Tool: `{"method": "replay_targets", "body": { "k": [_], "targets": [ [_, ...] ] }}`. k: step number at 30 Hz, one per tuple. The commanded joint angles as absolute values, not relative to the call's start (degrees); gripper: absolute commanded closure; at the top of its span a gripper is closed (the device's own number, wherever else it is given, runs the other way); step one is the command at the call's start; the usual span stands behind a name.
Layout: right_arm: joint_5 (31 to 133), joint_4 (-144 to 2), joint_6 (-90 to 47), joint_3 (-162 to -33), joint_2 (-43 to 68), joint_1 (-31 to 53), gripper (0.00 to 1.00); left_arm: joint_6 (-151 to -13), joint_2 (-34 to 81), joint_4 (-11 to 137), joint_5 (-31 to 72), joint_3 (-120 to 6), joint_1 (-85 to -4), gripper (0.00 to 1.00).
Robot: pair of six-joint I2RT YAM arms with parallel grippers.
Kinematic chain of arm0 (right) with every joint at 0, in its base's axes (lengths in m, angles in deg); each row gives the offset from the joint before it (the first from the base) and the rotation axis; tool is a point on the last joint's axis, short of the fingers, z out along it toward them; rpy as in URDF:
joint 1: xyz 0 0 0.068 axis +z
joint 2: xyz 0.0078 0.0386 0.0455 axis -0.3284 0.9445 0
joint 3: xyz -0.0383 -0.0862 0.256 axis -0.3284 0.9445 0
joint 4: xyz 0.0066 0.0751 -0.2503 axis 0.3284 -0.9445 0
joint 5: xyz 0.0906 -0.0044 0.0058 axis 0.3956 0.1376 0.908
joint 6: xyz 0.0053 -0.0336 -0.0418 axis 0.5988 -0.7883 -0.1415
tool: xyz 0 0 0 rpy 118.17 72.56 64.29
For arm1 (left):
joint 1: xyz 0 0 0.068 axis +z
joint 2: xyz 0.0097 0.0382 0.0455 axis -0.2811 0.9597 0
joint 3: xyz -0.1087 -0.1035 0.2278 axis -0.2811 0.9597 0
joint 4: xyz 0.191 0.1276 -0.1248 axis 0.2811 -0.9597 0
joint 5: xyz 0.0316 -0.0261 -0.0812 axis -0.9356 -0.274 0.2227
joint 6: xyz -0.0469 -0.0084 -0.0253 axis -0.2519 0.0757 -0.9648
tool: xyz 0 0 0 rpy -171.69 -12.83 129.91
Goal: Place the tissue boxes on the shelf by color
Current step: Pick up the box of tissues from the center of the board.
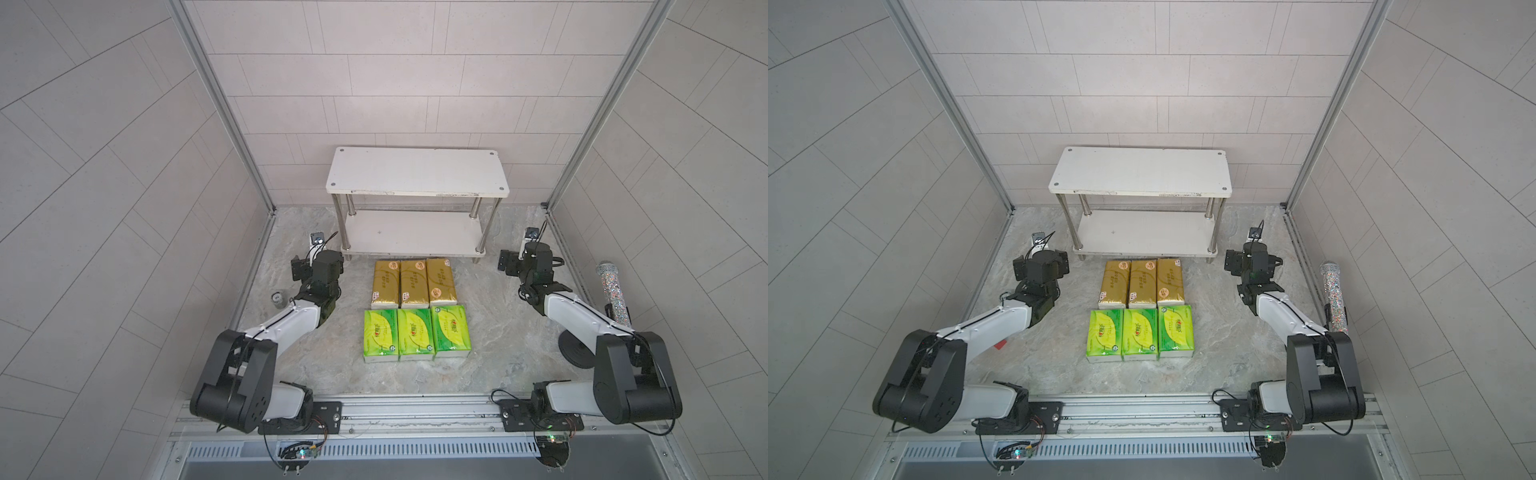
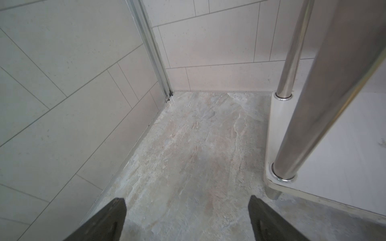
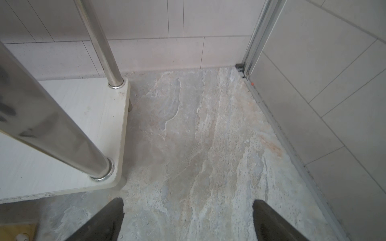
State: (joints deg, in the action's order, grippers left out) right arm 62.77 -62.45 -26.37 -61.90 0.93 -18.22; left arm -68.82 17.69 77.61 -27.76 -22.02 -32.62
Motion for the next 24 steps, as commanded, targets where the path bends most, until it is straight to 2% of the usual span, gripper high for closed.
{"method": "replay_targets", "body": {
  "k": [1,6,14,24],
  "targets": [
    [64.02,-75.72,-19.63,-64.21,-1.29,-17.27,0.00,-75.92,15.42,57.33,-30.80,-27.51,-36.51,0.00],
    [63.94,-83.91,-16.88,-66.38,-5.53,-16.59,0.00,-83.05,10.73,47.01,-29.92,-28.25,-41.28,0.00],
    [63.09,-95.77,-18.03,-69.07,-9.33,-12.83,0.00,-86.09,7.85,36.96,-28.44,-28.88,-42.90,0.00],
    [66.12,-103.36,-16.73,-66.54,-16.52,-8.75,0.01,-89.58,9.07,25.14,-17.41,-35.87,-44.27,0.00]
  ]
}}
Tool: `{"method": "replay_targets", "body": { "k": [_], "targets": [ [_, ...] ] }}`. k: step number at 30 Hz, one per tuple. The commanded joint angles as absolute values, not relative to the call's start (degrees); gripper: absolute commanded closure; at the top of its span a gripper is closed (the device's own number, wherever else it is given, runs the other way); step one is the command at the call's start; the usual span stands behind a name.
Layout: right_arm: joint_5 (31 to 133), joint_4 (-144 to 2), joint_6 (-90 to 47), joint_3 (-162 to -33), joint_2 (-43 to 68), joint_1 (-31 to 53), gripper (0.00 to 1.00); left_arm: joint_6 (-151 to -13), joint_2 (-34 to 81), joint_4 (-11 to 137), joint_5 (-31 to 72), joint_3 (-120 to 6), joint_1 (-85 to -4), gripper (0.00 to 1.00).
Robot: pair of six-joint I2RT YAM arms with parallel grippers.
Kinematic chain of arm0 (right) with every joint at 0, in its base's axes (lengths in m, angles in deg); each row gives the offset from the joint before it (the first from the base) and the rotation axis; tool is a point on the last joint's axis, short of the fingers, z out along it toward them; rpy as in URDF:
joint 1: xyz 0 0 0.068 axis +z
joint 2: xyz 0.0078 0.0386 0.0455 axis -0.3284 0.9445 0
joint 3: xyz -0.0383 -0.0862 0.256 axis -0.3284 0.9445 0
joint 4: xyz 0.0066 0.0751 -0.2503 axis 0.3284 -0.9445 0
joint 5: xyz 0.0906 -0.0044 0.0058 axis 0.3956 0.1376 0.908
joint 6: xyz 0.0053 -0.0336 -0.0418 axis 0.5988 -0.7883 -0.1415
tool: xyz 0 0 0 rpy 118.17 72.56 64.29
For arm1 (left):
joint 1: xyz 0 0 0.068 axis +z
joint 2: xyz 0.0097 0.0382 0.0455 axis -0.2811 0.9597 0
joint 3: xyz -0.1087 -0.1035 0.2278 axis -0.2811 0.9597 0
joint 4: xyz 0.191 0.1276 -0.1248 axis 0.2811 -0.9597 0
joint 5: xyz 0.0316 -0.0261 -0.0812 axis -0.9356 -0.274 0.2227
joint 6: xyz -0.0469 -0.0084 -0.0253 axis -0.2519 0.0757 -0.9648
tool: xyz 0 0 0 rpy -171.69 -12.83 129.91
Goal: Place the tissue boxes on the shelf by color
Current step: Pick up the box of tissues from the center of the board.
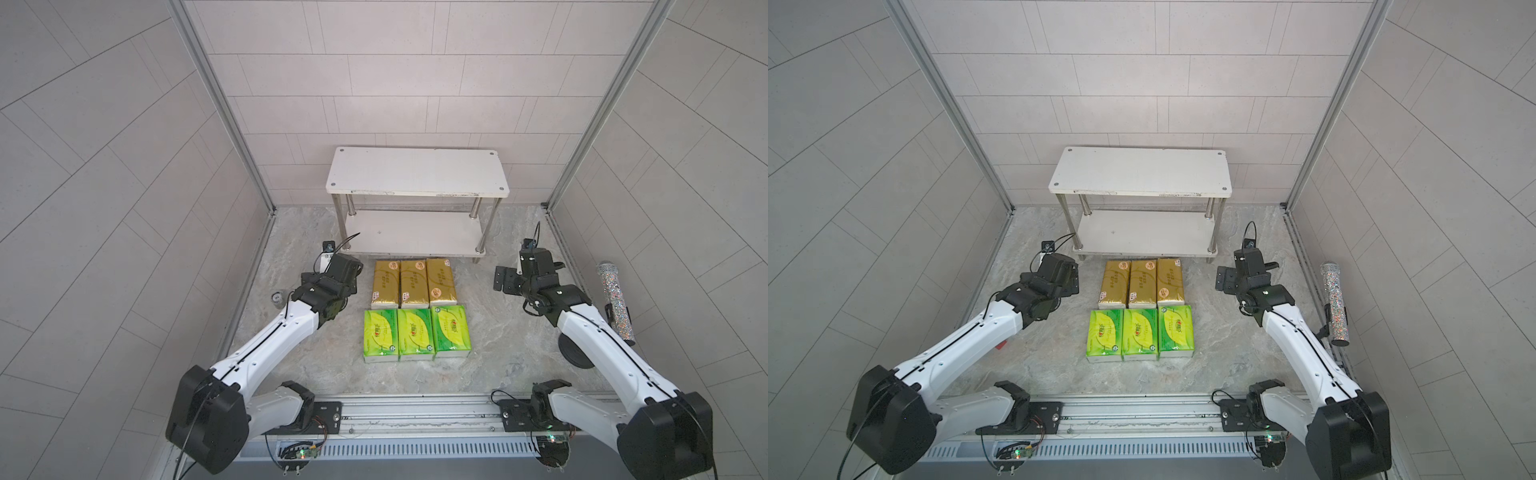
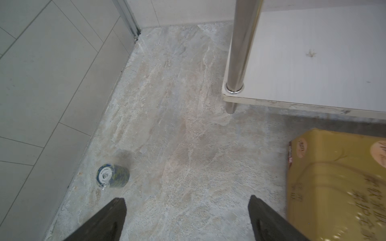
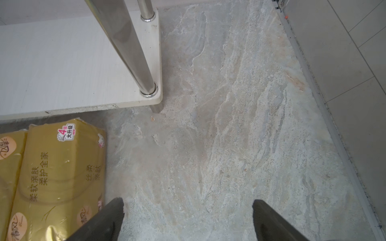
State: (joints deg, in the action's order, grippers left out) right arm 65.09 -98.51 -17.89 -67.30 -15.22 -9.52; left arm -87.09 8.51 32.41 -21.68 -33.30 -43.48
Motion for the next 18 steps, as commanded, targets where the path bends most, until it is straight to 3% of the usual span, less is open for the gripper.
{"method": "replay_targets", "body": {
  "k": [1,6,18],
  "targets": [
    [66.20,-104.31,-16.63,-66.72,-16.88,-8.42,0.01,-90.34,9.28,23.65,-15.92,-36.56,-44.50,0.00],
    [73.18,-107.90,-15.16,-67.07,-17.94,-7.22,0.00,-95.46,9.09,18.18,-10.41,-37.65,-47.40,0.00],
    [78.29,-108.44,-8.24,-70.26,-13.02,2.62,0.00,-98.42,10.02,12.22,-1.02,-40.01,-50.56,0.00]
  ]
}}
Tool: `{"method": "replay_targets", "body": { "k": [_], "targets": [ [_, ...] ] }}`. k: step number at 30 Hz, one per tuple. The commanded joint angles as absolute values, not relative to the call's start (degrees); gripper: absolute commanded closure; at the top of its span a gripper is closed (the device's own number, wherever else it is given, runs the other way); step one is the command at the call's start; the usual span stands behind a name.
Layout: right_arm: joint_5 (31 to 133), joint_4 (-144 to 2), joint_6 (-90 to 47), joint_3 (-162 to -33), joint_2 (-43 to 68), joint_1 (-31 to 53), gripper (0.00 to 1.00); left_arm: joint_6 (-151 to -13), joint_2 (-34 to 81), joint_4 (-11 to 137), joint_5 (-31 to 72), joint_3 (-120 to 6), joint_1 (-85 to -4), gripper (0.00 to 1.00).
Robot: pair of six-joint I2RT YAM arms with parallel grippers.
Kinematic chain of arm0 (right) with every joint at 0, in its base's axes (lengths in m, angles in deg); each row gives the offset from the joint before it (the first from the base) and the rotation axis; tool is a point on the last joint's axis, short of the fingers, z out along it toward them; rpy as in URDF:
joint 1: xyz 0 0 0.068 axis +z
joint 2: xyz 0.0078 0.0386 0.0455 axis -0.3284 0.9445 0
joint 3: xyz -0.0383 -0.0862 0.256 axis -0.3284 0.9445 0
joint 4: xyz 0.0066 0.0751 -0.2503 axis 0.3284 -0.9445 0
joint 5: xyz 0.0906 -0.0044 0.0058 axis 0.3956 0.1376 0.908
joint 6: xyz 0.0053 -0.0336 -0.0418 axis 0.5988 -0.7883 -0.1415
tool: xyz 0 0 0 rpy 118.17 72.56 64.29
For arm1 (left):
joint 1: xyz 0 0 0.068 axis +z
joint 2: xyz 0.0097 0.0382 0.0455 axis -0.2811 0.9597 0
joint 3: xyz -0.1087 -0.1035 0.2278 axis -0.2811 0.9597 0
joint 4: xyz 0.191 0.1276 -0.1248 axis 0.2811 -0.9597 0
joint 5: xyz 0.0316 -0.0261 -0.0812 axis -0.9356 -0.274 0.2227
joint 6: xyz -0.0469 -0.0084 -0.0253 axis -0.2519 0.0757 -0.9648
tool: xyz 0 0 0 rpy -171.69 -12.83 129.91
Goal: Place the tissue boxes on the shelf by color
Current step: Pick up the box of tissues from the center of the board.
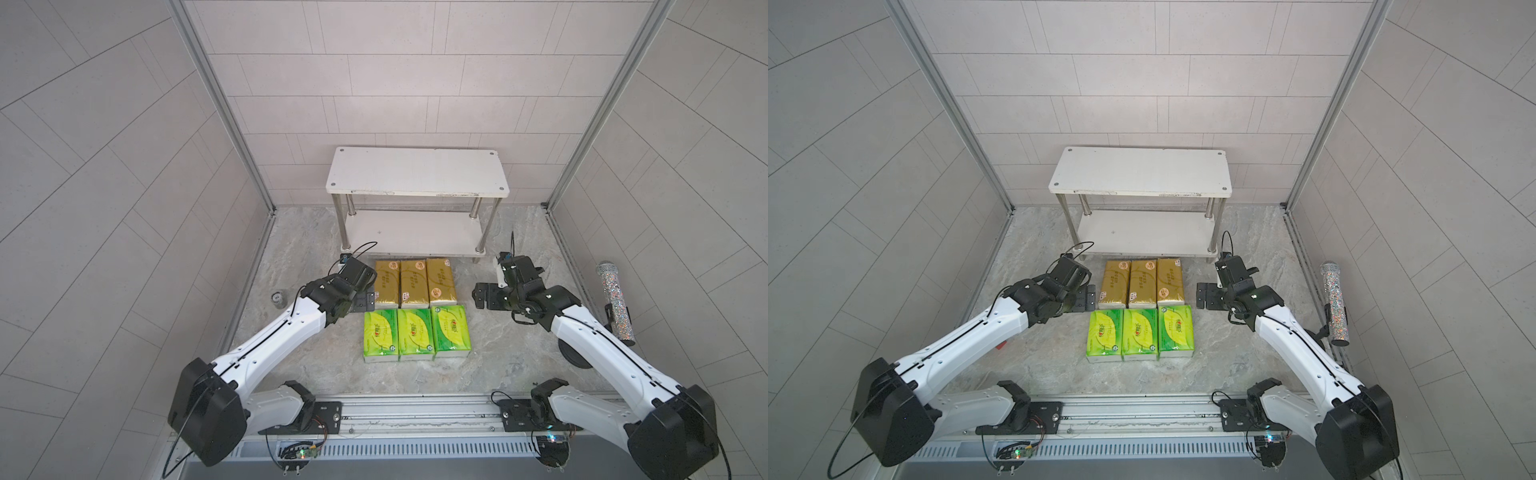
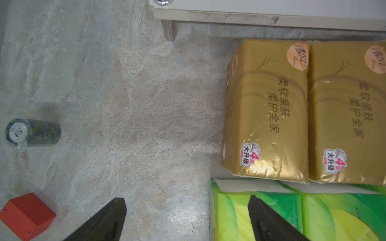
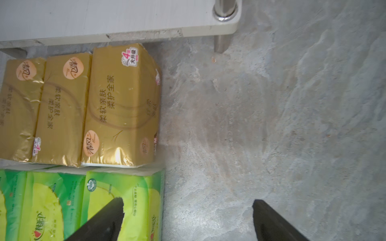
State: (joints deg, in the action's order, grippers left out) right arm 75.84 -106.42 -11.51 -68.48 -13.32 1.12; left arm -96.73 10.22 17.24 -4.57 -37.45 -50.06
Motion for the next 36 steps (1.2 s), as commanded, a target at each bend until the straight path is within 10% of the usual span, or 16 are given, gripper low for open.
{"method": "replay_targets", "body": {
  "k": [1,15,36],
  "targets": [
    [78.95,-108.65,-7.53,-70.02,-13.07,3.21,0.00,-98.84,9.68,11.13,-0.60,-40.03,-50.73,0.00],
    [80.09,-108.14,-2.24,-66.23,-14.12,7.08,0.00,-99.99,7.10,7.37,2.49,-37.81,-51.31,0.00],
    [75.67,-102.55,-3.57,-86.90,14.99,10.97,0.00,-100.13,11.20,8.08,0.33,-41.78,-51.27,0.00]
  ]
}}
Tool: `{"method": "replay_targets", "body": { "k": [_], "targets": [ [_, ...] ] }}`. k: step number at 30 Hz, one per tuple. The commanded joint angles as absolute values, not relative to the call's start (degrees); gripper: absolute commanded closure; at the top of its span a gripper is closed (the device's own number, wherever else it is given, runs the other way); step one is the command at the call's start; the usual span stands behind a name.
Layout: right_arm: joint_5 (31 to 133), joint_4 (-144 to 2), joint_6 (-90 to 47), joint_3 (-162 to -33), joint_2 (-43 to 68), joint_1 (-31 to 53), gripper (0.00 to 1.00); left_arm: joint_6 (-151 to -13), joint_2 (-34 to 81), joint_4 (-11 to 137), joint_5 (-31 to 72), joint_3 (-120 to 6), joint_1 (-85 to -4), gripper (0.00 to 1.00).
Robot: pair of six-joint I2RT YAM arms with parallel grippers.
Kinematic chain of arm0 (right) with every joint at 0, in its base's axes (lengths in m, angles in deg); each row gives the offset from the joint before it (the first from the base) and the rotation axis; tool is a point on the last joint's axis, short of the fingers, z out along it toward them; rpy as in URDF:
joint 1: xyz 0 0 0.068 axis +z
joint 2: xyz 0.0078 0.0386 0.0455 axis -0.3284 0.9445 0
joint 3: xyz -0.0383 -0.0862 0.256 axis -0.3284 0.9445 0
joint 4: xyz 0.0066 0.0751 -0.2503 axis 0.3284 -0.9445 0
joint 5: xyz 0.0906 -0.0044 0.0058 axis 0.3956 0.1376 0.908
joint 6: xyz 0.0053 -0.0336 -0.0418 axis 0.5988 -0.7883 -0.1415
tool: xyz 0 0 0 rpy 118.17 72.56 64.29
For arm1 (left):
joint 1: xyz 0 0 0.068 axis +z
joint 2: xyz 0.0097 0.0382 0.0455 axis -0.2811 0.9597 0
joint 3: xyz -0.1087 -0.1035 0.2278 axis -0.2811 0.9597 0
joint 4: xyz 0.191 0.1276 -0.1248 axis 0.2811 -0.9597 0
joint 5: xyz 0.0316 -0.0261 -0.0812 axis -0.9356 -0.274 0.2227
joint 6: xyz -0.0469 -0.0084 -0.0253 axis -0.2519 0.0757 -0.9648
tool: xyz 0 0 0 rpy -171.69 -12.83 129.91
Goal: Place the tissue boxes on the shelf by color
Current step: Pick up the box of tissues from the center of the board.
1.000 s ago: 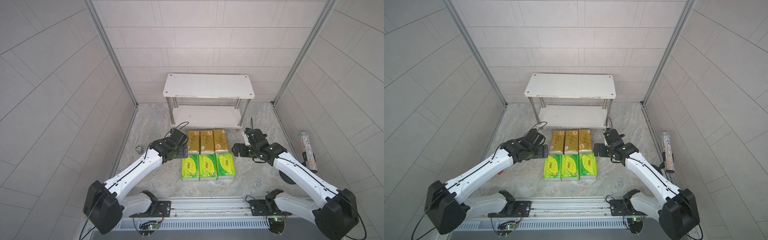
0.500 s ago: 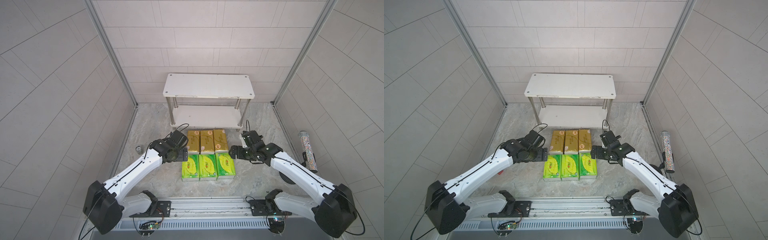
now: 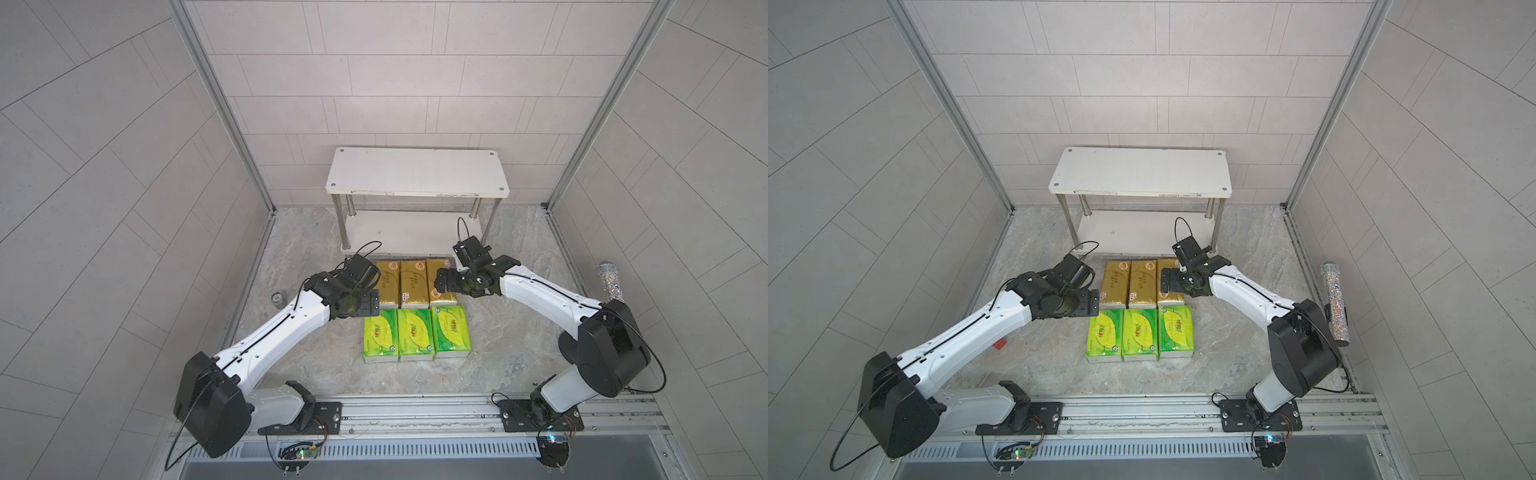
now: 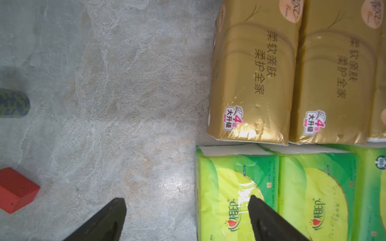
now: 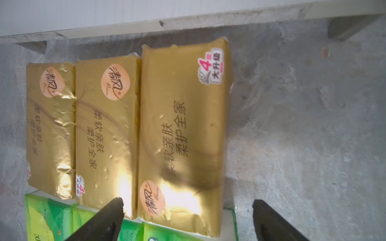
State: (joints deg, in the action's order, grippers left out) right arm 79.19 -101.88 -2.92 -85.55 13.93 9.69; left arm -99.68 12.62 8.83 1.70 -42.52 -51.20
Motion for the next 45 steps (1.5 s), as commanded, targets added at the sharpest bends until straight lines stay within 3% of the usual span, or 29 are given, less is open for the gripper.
{"method": "replay_targets", "body": {
  "k": [1,24,37,45],
  "targets": [
    [74.79,-102.72,-3.57,-87.19,15.62,11.62,0.00,-100.14,11.12,8.09,0.06,-41.77,-51.22,0.00],
    [63.94,-95.72,-4.54,-80.23,21.72,16.69,0.00,-99.79,9.86,8.22,-2.10,-40.72,-51.22,0.00],
    [59.61,-97.06,-9.60,-76.34,15.56,16.52,0.00,-100.05,8.20,8.44,-3.00,-39.94,-51.16,0.00],
    [59.95,-90.27,-14.81,-74.83,15.97,16.51,0.01,-99.84,8.23,8.58,-2.53,-39.94,-51.21,0.00]
  ]
}}
